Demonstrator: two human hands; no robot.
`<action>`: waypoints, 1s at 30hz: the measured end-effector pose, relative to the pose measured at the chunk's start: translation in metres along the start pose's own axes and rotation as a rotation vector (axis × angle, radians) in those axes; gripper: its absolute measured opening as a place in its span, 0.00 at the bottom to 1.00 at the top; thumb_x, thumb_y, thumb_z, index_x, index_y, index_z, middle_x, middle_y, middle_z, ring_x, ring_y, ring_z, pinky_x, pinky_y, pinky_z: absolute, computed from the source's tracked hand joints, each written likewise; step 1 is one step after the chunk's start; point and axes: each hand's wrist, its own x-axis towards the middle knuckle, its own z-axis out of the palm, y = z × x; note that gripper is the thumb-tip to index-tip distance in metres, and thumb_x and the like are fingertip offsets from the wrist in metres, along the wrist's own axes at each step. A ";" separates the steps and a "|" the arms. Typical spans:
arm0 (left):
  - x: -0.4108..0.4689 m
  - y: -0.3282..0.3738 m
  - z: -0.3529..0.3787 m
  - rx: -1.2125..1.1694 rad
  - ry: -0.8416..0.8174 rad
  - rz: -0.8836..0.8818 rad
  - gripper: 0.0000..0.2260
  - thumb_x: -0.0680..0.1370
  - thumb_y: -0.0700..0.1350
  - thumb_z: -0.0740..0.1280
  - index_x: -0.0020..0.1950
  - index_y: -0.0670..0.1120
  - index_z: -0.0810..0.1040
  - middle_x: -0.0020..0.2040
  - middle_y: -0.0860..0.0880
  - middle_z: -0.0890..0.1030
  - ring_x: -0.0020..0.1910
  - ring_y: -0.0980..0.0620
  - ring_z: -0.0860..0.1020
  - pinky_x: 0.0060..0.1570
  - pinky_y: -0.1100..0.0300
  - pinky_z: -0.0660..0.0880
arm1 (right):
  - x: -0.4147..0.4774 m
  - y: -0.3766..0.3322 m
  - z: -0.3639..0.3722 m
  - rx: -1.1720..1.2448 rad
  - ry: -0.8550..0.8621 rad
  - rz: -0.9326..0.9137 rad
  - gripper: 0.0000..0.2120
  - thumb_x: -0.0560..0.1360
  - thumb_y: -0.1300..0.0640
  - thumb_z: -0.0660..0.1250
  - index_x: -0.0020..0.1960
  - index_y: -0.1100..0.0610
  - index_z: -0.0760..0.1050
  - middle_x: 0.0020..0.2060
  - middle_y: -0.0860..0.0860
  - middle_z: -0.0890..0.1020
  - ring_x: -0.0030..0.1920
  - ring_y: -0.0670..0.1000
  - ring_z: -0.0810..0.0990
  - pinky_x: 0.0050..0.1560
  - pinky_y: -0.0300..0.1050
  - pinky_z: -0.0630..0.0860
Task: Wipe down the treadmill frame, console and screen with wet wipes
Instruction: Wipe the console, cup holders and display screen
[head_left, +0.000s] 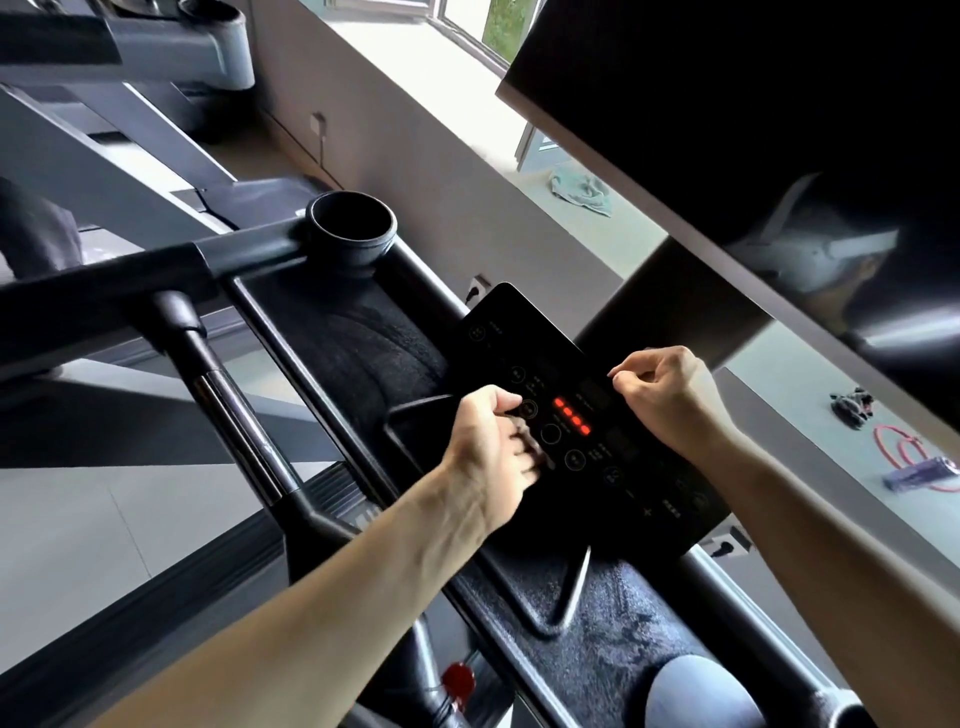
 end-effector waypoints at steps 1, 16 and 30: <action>-0.002 -0.003 -0.003 0.033 -0.038 -0.025 0.22 0.79 0.54 0.59 0.63 0.37 0.73 0.61 0.41 0.78 0.64 0.43 0.75 0.76 0.46 0.62 | 0.000 0.000 0.000 -0.001 0.003 0.002 0.09 0.74 0.58 0.67 0.39 0.51 0.84 0.23 0.39 0.78 0.24 0.41 0.74 0.32 0.37 0.70; 0.023 0.042 -0.014 -0.035 -0.003 0.319 0.29 0.77 0.71 0.60 0.55 0.44 0.74 0.51 0.45 0.76 0.53 0.47 0.76 0.55 0.54 0.73 | -0.002 0.000 0.000 -0.014 -0.009 -0.004 0.08 0.75 0.58 0.68 0.41 0.52 0.85 0.22 0.35 0.75 0.24 0.38 0.75 0.33 0.37 0.69; 0.010 0.071 -0.025 0.002 -0.044 0.231 0.26 0.76 0.75 0.55 0.37 0.53 0.64 0.48 0.44 0.76 0.54 0.43 0.77 0.65 0.49 0.74 | -0.001 0.005 0.000 -0.047 -0.073 0.011 0.09 0.78 0.56 0.66 0.50 0.50 0.85 0.48 0.42 0.82 0.43 0.42 0.80 0.41 0.33 0.70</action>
